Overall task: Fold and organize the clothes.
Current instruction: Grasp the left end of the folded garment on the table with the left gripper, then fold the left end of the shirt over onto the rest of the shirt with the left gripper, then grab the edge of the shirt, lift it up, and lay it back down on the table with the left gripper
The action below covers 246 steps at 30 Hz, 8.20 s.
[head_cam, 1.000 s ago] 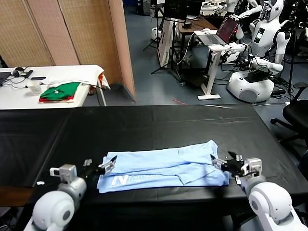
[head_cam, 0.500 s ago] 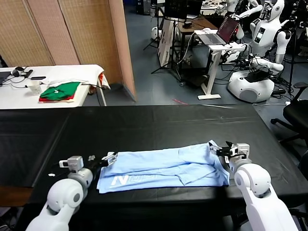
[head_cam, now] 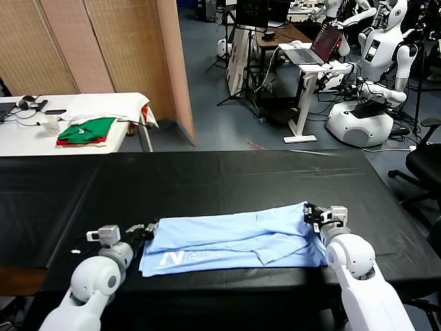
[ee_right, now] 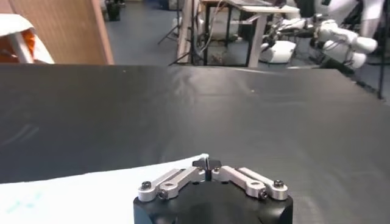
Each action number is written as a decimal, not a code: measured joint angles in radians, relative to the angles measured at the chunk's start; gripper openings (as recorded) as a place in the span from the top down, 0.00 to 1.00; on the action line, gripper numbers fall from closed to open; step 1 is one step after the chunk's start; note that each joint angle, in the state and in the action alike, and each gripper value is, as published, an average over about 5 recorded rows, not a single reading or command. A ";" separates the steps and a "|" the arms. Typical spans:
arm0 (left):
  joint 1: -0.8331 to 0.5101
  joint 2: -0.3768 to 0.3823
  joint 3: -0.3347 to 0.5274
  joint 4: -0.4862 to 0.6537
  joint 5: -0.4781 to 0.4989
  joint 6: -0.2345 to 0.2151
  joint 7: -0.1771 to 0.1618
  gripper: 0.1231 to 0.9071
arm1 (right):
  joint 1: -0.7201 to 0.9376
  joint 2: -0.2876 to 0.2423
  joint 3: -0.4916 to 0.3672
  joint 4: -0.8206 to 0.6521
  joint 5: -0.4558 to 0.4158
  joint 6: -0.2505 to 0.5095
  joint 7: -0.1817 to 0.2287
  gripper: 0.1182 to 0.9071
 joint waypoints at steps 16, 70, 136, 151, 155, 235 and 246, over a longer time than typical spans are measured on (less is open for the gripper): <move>-0.013 -0.023 0.004 0.029 0.150 -0.107 0.059 0.70 | -0.073 0.017 0.054 0.079 -0.015 0.008 -0.098 0.36; 0.290 -0.288 -0.133 -0.145 0.154 -0.141 0.103 0.87 | -0.363 0.049 0.207 0.304 -0.009 0.057 -0.132 0.00; 0.154 -0.366 0.277 -0.180 0.226 -0.166 0.102 0.91 | -0.499 0.195 0.272 0.309 -0.111 0.104 -0.136 0.00; 0.141 -0.434 0.297 -0.098 0.238 -0.199 0.104 0.70 | -0.499 0.152 0.237 0.349 -0.059 0.134 -0.196 0.00; 0.153 -0.461 0.304 -0.099 0.195 -0.204 0.108 0.36 | -0.489 0.111 0.215 0.376 -0.021 0.135 -0.210 0.00; 0.216 -0.274 -0.070 -0.106 0.231 -0.288 0.108 0.95 | -0.385 0.081 0.045 0.425 -0.058 0.158 -0.176 0.00; 0.271 -0.009 -0.246 -0.169 0.405 -0.273 0.111 0.95 | -0.382 0.093 0.043 0.391 -0.062 0.154 -0.171 0.00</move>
